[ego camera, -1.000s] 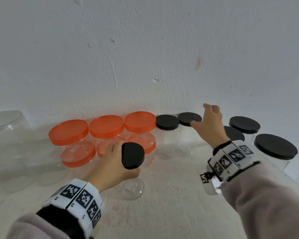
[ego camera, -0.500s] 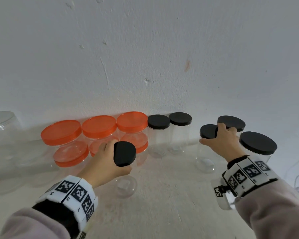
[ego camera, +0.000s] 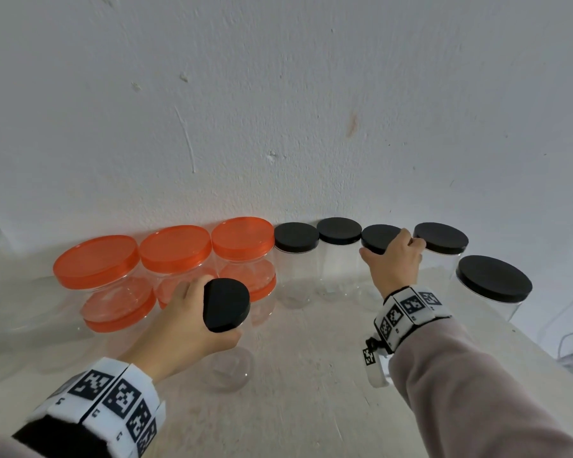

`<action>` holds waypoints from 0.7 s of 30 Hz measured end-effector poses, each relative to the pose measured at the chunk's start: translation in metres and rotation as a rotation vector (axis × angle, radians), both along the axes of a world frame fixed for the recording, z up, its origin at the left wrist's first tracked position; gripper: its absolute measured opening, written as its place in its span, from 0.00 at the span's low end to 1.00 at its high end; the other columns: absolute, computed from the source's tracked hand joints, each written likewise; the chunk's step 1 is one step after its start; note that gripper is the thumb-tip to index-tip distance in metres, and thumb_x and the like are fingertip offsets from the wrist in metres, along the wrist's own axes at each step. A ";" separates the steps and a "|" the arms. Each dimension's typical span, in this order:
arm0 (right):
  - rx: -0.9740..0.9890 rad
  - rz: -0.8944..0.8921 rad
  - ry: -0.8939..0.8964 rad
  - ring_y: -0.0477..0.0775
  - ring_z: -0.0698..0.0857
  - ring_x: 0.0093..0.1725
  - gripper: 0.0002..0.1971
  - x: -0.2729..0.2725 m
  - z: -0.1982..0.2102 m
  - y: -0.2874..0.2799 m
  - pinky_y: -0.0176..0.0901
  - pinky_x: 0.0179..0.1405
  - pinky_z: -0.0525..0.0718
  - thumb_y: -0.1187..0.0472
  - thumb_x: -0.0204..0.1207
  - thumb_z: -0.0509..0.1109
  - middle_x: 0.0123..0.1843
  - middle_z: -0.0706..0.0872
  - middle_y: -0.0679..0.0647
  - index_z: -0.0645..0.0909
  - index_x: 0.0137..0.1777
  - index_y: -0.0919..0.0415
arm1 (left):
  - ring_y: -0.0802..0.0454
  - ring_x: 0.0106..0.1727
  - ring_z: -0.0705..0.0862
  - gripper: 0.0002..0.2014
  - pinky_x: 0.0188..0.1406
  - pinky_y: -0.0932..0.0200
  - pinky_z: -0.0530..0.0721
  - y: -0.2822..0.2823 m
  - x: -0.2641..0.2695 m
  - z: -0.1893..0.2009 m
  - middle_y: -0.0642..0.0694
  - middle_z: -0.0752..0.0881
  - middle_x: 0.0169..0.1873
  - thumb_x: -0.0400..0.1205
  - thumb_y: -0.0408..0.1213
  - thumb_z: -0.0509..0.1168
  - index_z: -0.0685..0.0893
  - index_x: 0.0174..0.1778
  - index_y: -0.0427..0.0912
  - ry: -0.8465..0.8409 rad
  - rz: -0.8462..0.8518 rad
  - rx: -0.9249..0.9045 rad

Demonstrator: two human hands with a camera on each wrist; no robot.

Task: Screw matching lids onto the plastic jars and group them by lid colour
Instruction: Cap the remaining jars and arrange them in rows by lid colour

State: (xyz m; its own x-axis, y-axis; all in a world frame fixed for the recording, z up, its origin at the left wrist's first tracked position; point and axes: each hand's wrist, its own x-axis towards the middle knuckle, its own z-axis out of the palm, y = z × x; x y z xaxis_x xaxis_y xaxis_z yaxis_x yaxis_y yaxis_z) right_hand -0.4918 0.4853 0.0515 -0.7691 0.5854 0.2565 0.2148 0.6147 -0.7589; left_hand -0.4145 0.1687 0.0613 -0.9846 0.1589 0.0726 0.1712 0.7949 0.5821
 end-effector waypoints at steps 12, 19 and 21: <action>-0.045 -0.050 0.045 0.69 0.69 0.68 0.38 -0.032 -0.012 0.004 0.57 0.64 0.74 0.70 0.71 0.77 0.75 0.60 0.68 0.59 0.76 0.70 | 0.59 0.51 0.78 0.37 0.38 0.66 0.78 -0.001 -0.003 -0.002 0.58 0.71 0.55 0.60 0.58 0.76 0.68 0.64 0.59 0.018 -0.016 0.009; -0.075 -0.036 -0.024 0.67 0.67 0.72 0.39 -0.048 -0.003 0.007 0.61 0.70 0.73 0.74 0.70 0.75 0.76 0.58 0.67 0.58 0.77 0.69 | 0.65 0.52 0.75 0.39 0.38 0.70 0.75 0.000 0.002 -0.001 0.64 0.67 0.54 0.62 0.57 0.77 0.65 0.67 0.61 0.030 -0.011 0.006; -0.079 -0.030 -0.050 0.67 0.66 0.72 0.39 -0.052 0.001 0.009 0.61 0.70 0.73 0.76 0.69 0.74 0.76 0.58 0.66 0.57 0.77 0.69 | 0.65 0.52 0.74 0.40 0.38 0.70 0.75 0.001 0.002 0.000 0.62 0.68 0.55 0.62 0.56 0.77 0.65 0.67 0.60 0.031 -0.008 0.001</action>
State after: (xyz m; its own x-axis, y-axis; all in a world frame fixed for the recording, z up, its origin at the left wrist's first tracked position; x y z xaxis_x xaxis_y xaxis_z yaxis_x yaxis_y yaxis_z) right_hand -0.5435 0.4943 0.0526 -0.7616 0.6252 0.1706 0.2708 0.5462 -0.7927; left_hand -0.4130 0.1693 0.0614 -0.9805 0.1670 0.1035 0.1960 0.7929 0.5769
